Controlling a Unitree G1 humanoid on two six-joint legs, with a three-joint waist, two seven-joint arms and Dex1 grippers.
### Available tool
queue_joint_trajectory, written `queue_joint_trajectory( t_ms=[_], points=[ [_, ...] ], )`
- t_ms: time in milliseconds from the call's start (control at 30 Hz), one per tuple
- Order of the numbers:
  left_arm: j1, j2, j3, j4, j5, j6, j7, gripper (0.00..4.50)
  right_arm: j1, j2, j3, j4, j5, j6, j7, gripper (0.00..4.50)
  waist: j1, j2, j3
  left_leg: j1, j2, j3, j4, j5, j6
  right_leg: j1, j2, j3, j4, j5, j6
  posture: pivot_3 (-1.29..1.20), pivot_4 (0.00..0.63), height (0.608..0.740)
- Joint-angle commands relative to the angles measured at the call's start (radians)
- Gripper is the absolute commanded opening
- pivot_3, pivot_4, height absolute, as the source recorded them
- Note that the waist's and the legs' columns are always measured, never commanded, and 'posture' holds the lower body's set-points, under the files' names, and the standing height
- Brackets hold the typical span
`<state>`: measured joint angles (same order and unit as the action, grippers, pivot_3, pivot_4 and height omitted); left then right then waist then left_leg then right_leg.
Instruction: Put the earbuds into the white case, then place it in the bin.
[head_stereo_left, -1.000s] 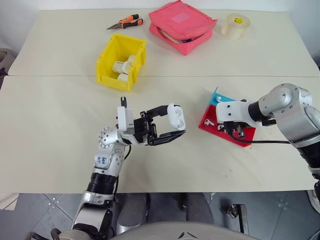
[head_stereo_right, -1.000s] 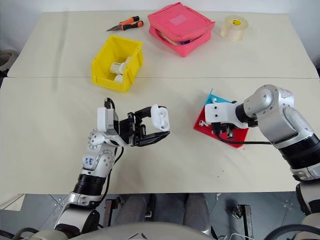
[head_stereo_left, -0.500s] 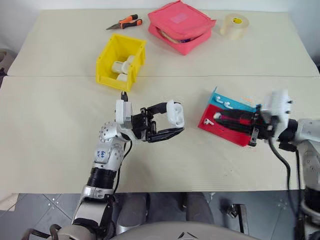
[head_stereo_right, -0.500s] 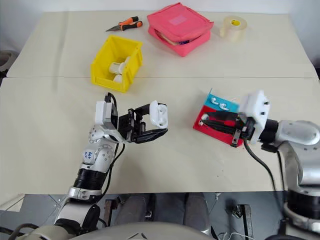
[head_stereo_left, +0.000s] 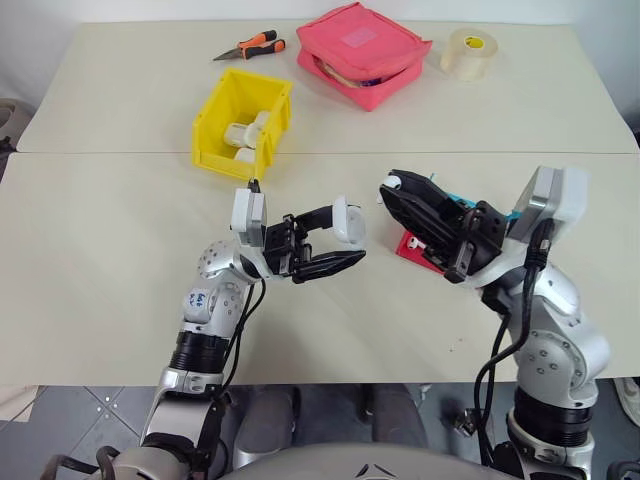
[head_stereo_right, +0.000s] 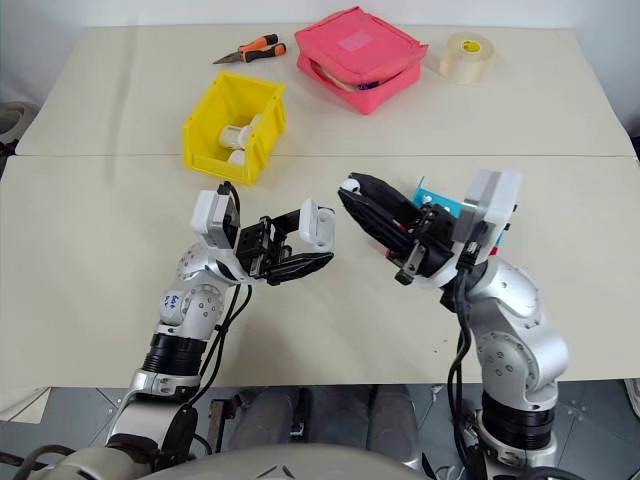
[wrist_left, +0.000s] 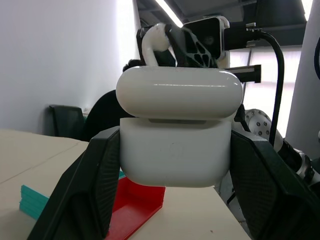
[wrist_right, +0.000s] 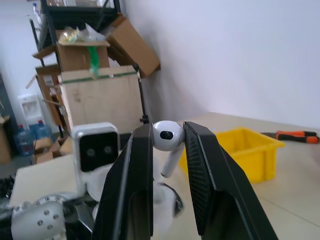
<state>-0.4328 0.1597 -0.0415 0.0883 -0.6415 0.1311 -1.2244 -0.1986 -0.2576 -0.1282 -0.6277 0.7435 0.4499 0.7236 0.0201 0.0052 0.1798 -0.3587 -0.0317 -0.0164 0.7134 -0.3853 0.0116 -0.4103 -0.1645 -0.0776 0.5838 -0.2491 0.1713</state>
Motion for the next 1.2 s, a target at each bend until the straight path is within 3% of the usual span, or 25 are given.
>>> queue_joint_trajectory(
  t_ms=[33, 767, 1200],
  points=[
    [-0.008, 0.004, 0.011, -0.046, -0.029, 0.013, -0.001, 2.81, 0.000, 0.014, 0.038, -0.024, 0.000, -0.053, -0.014, 0.56, 0.001, 0.000, 0.000, 0.000, 0.000, 0.000, 0.000, 0.000, 0.000, 0.000, 0.000, 0.000, 0.000, 0.000, 0.000, 0.00, 0.150, 0.740],
    [-0.003, -0.018, 0.008, -0.066, -0.012, -0.006, -0.009, 2.81, 0.013, -0.027, 0.145, 0.123, -0.082, -0.164, 0.034, 0.56, 0.001, 0.000, 0.000, 0.000, 0.000, 0.000, 0.000, 0.000, 0.000, 0.000, 0.000, 0.000, 0.000, 0.000, 0.000, 0.00, 0.150, 0.740],
    [-0.032, -0.049, 0.000, -0.026, 0.013, -0.062, -0.025, 2.81, -0.041, -0.163, 0.163, 0.189, -0.081, -0.055, 0.066, 0.56, 0.001, 0.000, 0.000, 0.000, 0.000, 0.001, 0.000, 0.000, 0.001, 0.000, 0.000, 0.000, -0.001, 0.000, 0.000, 0.00, 0.150, 0.740]
  ],
)
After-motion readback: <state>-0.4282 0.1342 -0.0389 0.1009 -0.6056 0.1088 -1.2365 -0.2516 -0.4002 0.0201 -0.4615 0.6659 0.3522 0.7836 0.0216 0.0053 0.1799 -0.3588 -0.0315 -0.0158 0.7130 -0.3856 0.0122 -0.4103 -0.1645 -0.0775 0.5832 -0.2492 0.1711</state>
